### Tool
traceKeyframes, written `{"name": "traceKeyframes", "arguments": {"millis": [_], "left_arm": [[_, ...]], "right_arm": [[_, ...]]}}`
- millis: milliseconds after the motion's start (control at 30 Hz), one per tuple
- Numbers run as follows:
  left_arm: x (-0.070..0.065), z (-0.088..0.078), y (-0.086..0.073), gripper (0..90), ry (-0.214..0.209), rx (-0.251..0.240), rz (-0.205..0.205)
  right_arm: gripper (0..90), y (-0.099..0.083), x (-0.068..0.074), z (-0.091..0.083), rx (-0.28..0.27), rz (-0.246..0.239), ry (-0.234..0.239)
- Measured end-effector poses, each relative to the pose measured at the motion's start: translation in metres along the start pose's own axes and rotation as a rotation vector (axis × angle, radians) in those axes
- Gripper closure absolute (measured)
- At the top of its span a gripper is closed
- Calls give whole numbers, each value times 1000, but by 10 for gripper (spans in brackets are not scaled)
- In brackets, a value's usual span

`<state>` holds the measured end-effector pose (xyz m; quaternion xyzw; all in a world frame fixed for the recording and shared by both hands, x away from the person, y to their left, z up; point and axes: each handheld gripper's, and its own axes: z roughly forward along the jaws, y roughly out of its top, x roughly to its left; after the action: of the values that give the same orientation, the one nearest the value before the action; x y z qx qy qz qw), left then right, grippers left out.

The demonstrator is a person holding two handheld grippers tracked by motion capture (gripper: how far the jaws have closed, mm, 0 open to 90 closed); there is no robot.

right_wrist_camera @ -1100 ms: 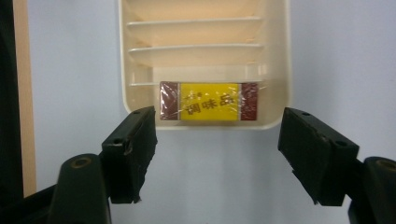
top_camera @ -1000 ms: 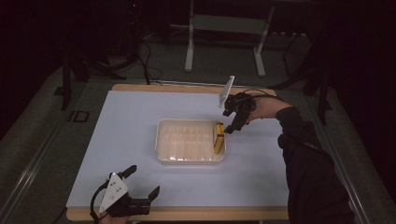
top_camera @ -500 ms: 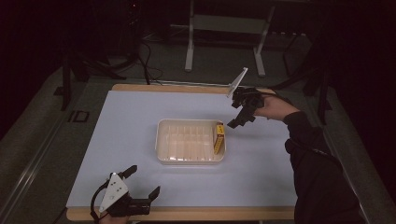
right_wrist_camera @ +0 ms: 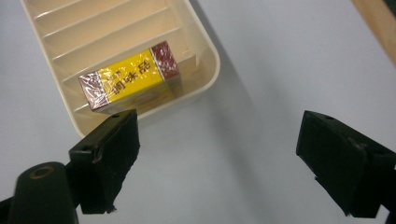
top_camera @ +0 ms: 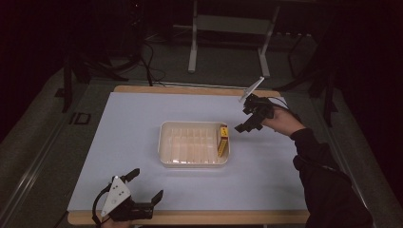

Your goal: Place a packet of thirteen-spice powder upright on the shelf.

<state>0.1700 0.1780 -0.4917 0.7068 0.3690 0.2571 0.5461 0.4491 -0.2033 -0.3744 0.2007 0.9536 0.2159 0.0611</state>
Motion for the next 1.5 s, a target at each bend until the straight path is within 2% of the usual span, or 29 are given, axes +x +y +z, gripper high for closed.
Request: {"name": "traceKeyframes", "arguments": {"millis": [200,400,467,700,833,867,1000,1100,1267,1433,1500], "left_arm": [[0,0,0,0,-1,-1,1],[0,0,0,0,-1,-2,3],[-1,0,0,0,-2,-1,4],[-1,0,1,0,-3,-2,4],[-1,0,1,0,-5,-2,3],[-1,0,1,0,-5,-3,3],[-1,0,1,0,-6,-4,4],[-1,0,1,0,-7,-3,4],[-1,0,1,0,-8,-2,6],[-1,0,1,0,-8,-2,5],[-1,0,1,0,-10,-1,6]], "right_arm": [[135,-18,5,6,-37,72,-42],[136,-34,9,8,-122,165,-96],[136,-39,13,9,-148,198,-102],[136,-55,21,16,-212,263,-120],[136,-63,26,18,-238,280,-128],[136,-68,30,23,-244,293,-155],[135,-78,38,26,-283,314,-205],[135,-85,41,24,-324,341,-206],[136,-101,52,26,-375,358,-238],[135,-115,62,28,-426,383,-242],[136,-120,66,28,-444,385,-262]]}}
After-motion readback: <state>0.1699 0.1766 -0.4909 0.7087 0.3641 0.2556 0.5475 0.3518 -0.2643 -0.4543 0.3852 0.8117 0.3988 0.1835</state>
